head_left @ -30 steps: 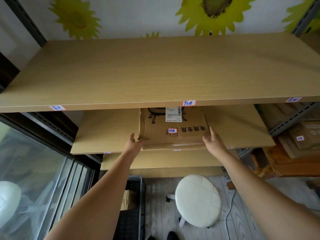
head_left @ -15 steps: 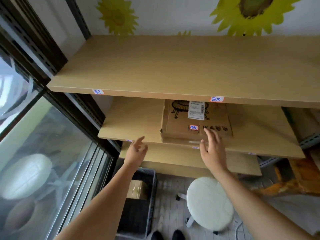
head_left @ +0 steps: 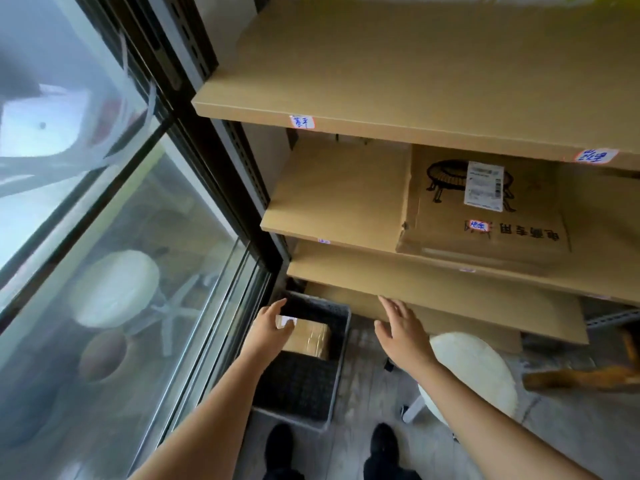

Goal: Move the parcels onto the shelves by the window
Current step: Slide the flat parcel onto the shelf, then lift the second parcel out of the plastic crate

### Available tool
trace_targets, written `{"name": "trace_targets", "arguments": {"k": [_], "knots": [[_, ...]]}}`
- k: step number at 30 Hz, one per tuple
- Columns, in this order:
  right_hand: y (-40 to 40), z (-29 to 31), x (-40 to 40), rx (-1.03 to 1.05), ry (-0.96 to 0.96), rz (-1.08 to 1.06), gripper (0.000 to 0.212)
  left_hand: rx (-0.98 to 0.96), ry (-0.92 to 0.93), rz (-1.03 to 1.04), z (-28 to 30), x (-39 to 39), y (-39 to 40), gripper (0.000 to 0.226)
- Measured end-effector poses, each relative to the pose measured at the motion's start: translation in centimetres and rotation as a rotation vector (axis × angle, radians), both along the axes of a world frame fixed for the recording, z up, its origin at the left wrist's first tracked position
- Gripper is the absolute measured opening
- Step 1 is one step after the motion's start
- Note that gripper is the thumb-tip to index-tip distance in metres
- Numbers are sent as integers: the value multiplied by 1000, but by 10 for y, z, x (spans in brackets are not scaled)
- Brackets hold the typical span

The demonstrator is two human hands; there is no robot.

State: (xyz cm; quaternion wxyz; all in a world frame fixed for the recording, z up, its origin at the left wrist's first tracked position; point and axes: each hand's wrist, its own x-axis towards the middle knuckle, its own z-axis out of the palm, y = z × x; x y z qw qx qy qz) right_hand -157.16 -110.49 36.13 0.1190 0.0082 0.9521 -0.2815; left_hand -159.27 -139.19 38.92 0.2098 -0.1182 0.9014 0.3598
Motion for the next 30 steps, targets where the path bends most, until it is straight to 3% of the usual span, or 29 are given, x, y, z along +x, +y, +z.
{"name": "trace_targets", "arguments": {"k": [6,11,19,30], "knots": [[-76,-48,0,-19,-326,-85,59,-8,-91,-53,-40,-1,-73,62],[-139,-115,0,-44,-544,-241,63,-17,-229,-72,-107,-11,-127,65],[-191,-262,-34,-221,-606,-471,65,-51,-304,-61,-262,-61,-150,67],[-193,-444,-78,-423,-669,-745,69,-77,-339,46,-441,-116,-147,70]]}}
